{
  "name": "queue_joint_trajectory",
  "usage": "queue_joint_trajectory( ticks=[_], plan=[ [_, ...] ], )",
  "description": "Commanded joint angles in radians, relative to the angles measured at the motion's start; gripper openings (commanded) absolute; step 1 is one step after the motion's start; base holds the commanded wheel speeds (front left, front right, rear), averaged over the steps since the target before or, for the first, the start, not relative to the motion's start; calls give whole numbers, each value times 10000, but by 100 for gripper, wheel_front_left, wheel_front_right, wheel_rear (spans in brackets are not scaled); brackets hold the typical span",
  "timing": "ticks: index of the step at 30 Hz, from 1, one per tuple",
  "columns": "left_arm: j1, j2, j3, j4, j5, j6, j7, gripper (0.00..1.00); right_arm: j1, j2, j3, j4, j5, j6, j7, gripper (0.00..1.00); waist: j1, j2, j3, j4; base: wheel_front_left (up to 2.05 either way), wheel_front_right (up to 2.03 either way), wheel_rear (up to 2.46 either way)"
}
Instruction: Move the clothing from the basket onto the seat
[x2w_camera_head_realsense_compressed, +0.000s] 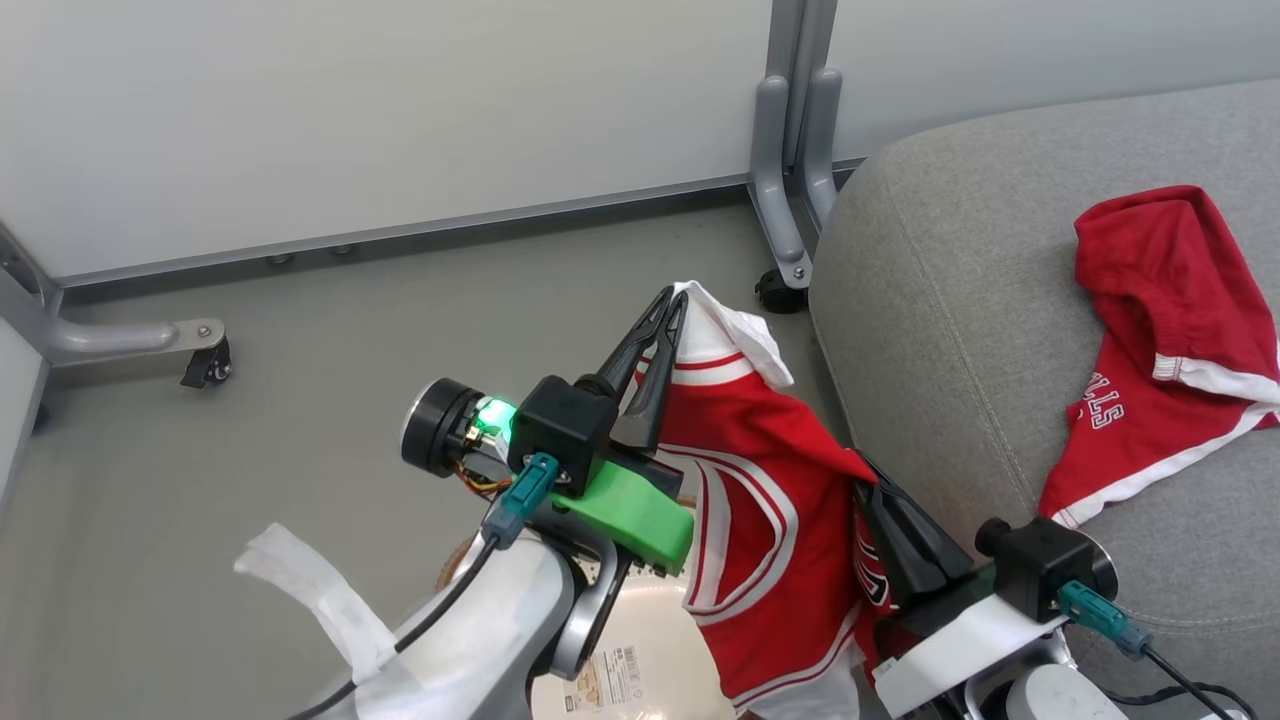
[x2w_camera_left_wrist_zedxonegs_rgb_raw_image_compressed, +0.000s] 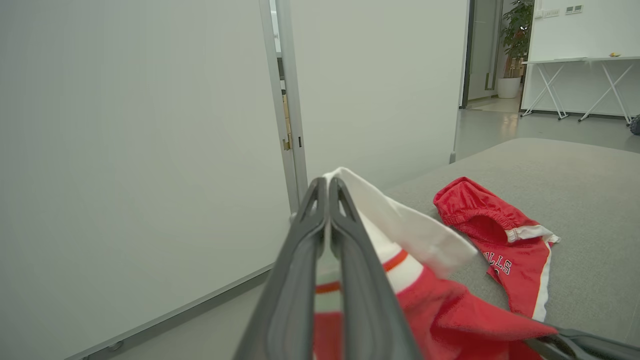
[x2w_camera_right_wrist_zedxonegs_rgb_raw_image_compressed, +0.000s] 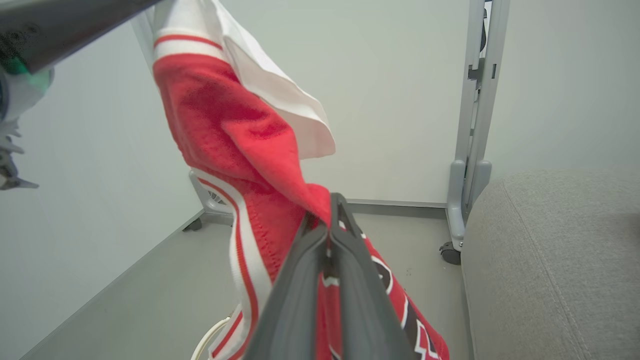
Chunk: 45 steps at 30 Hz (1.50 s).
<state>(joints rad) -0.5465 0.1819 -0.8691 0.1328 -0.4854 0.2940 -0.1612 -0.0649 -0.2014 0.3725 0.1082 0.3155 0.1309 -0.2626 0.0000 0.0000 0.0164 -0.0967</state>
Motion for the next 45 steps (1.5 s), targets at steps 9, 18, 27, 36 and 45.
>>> queue_joint_trajectory(
  ticks=[9, 18, 27, 36, 45],
  plan=[
    [264, 188, 4, 408, -32, 202, 17, 100, 28, 55, -61, -141, 90, -3, -33, 0, 0, 0, 48, -172, 0, 0, 0],
    [379, 353, 16, 501, -145, 269, 83, 100, 26, 125, -145, -205, 29, -3, -33, 0, 0, 0, 153, -291, 0, 0, 0],
    [511, 443, -33, 555, -293, 191, 55, 100, -17, 162, -178, -213, 4, -3, -33, 0, 0, 0, 200, -399, 0, 0, 0],
    [788, 628, 32, 621, -965, -829, -371, 100, -164, 93, -256, -290, -3, -3, -33, 0, 0, 0, 379, -475, 0, 0, 0],
    [994, 1168, -114, 949, -1031, -2367, -944, 100, -290, 39, -413, -479, 78, -1, -33, 0, 0, 0, 625, -759, 0, 0, 0]
  ],
)
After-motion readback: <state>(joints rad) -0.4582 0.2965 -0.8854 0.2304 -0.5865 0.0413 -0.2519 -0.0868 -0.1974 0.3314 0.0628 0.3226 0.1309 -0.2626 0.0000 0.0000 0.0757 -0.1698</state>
